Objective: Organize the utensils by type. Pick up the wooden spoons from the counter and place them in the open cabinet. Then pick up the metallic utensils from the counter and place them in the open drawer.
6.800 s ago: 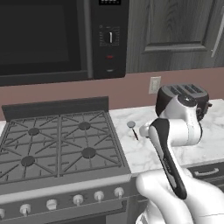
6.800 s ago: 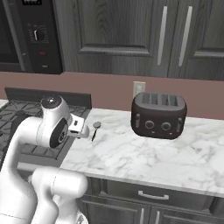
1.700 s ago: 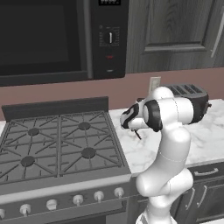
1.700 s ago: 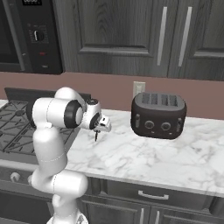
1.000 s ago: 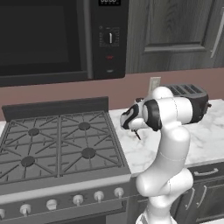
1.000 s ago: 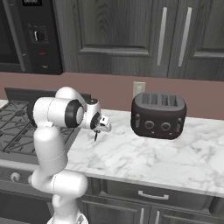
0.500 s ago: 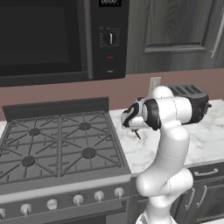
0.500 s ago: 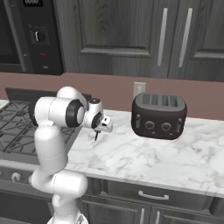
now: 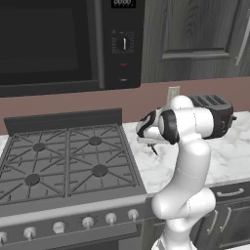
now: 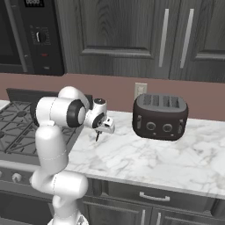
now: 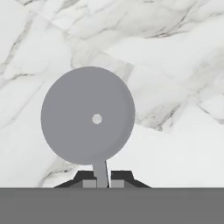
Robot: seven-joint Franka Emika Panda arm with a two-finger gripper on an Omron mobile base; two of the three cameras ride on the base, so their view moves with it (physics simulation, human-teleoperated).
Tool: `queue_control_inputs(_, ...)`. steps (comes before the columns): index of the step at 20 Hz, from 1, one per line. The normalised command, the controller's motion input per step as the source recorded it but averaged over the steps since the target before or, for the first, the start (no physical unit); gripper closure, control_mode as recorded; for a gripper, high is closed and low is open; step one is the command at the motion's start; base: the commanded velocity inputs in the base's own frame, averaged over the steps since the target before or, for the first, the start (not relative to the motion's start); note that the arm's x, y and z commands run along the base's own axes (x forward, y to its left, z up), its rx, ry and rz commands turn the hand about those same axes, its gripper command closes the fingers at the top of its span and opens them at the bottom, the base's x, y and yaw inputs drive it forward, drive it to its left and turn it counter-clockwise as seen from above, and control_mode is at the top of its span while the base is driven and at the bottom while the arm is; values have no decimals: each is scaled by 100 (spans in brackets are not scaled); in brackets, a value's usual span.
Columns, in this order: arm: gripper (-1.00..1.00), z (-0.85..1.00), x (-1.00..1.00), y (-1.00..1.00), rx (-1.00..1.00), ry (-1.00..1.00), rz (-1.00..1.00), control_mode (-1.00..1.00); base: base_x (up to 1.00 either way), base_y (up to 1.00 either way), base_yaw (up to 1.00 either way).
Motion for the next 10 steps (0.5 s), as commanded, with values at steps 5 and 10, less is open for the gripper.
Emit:
queue_control_inputs(5,100,-88,-45,-26,1,-16,5,-100,0,0,0)
queue_control_inputs(10,100,-15,-58,-16,0,-23,2,-100,0,0,0)
